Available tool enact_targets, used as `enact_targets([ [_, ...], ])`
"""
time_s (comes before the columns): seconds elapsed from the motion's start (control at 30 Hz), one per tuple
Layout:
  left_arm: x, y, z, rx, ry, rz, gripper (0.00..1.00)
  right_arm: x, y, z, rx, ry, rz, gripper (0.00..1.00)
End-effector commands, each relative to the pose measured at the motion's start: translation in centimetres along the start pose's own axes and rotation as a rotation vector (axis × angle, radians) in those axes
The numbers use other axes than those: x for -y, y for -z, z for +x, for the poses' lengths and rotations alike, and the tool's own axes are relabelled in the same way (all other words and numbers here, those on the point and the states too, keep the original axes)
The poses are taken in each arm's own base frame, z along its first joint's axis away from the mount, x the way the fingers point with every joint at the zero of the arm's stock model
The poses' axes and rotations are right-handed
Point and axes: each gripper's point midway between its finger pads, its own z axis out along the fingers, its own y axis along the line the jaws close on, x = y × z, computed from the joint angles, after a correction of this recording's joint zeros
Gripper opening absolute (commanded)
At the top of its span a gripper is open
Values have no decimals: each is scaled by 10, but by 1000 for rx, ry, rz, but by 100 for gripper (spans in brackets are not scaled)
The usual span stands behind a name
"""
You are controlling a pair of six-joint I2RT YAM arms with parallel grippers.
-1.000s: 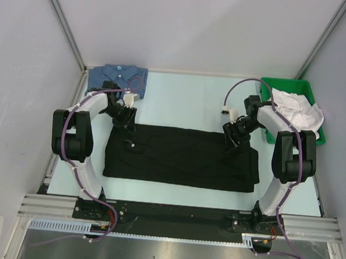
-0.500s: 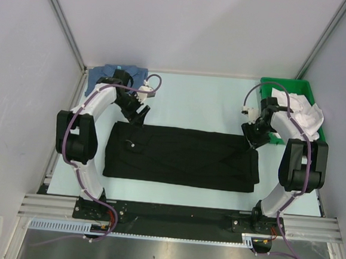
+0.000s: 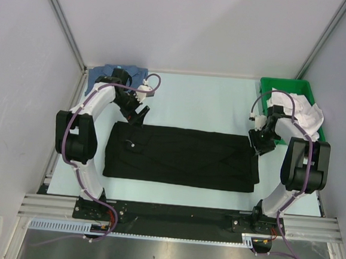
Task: Fold and stack the long sleeve shirts
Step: Fold the shirt
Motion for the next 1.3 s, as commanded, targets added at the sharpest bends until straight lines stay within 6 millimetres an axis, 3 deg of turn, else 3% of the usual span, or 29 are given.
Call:
enact_targets([
  [0.0,-1,13,-7,34,-43,-30,99,1,-15,4,6,16,-15,42],
  [0.2,-6,20,-12,53,-40,-70,99,0,-37,3,-14,12,-20,36],
  [0.43,-3,18,-8,54,-44,-45,99,3,-35,-4,-6,39,-12,0],
  [0.57,0,12,1,42,-71,-34,96,10,-30,-30,49,55,16,0],
  [0.63,1,6,8,26,-61,-23,95,12,-34,-32,25,60,19,0],
  [0.7,-1,5,12,13,-51,-26,95,14,-28,-35,15,86,15,4],
  [0.73,-4,5,14,15,-38,-28,95,15,-24,-36,20,92,13,16],
  [0.83,-12,10,19,16,15,-24,95,9,1,-43,66,128,-17,34],
  [0.9,-15,13,16,33,32,-1,95,-2,15,-44,80,144,-65,38],
  [1.03,-10,16,30,8,19,8,94,-22,38,-51,141,178,-139,44],
  [1.13,-9,11,39,-13,5,3,95,-29,31,-45,108,160,-145,45],
  [1.27,-22,12,29,-6,5,-23,95,-18,14,-38,71,121,-96,43],
])
